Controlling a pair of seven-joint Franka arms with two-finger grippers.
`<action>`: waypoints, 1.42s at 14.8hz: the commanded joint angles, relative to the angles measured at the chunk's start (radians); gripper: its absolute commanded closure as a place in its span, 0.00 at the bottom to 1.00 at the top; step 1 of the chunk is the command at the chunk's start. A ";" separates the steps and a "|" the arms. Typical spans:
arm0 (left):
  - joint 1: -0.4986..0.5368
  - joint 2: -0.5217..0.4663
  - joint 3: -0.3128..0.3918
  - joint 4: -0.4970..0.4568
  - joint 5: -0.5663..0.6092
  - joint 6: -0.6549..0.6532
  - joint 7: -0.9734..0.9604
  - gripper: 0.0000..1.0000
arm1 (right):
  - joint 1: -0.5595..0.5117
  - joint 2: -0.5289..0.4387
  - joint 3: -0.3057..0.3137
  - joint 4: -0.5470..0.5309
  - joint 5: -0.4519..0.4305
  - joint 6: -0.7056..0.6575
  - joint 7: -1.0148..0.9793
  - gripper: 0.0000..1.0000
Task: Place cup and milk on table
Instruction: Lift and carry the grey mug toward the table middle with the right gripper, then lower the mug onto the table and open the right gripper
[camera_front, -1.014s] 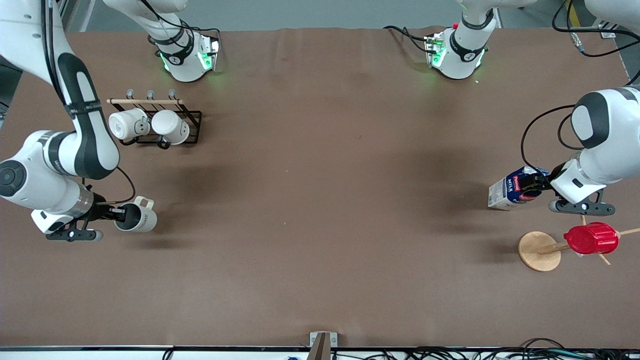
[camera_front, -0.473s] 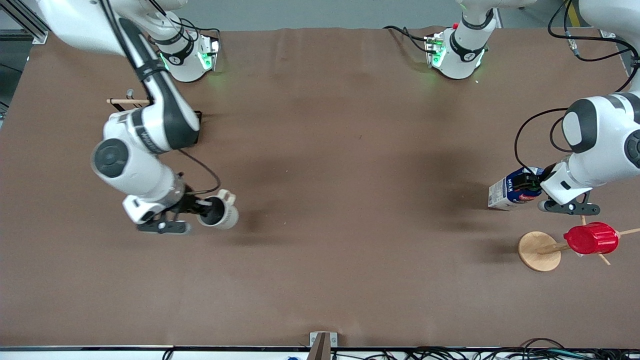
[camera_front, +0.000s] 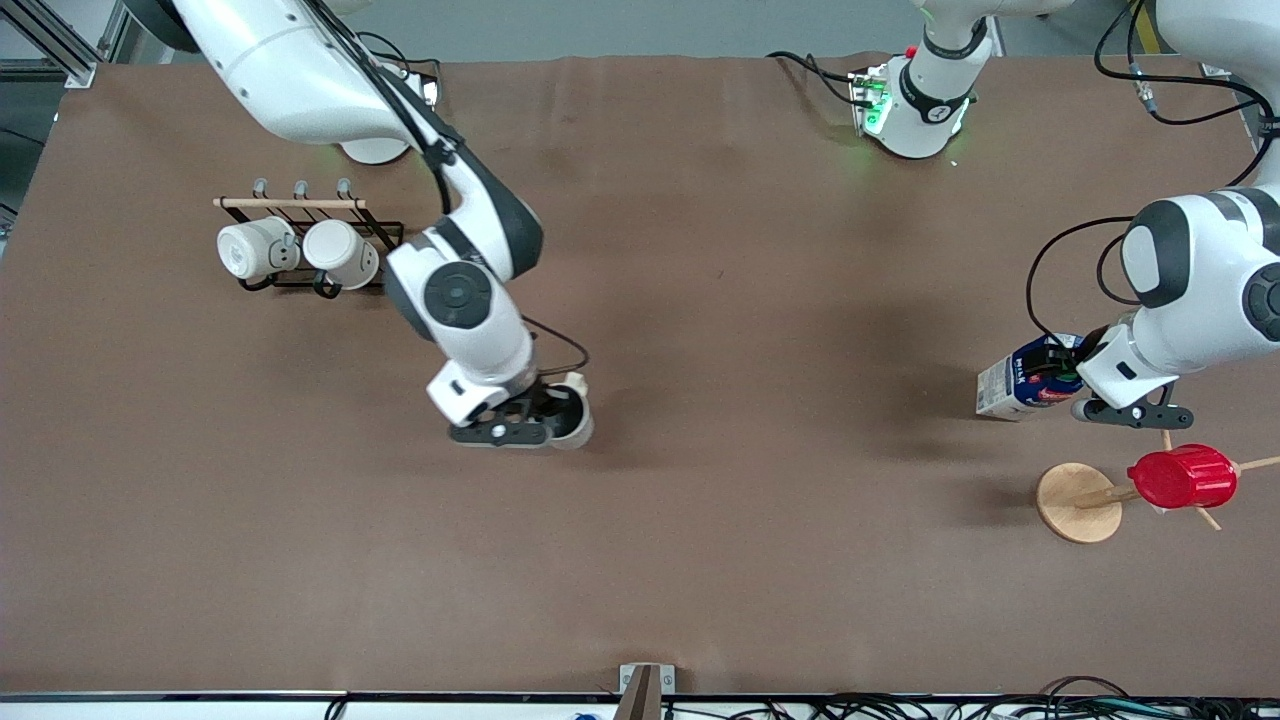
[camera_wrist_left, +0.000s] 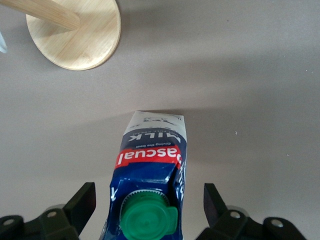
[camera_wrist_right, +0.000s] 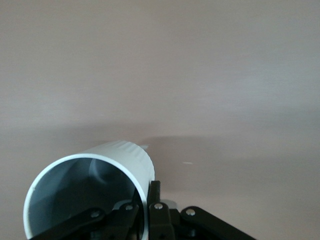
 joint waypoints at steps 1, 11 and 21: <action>0.002 -0.021 0.003 0.008 -0.013 -0.014 0.055 0.53 | 0.024 0.025 0.030 0.026 -0.041 0.027 0.034 0.98; 0.005 -0.030 0.004 0.045 -0.016 -0.020 0.061 0.80 | 0.075 0.022 0.056 -0.080 -0.056 0.024 0.100 0.91; -0.058 -0.016 -0.072 0.205 -0.075 -0.126 -0.101 0.83 | 0.036 -0.086 0.082 -0.066 -0.076 -0.026 0.188 0.00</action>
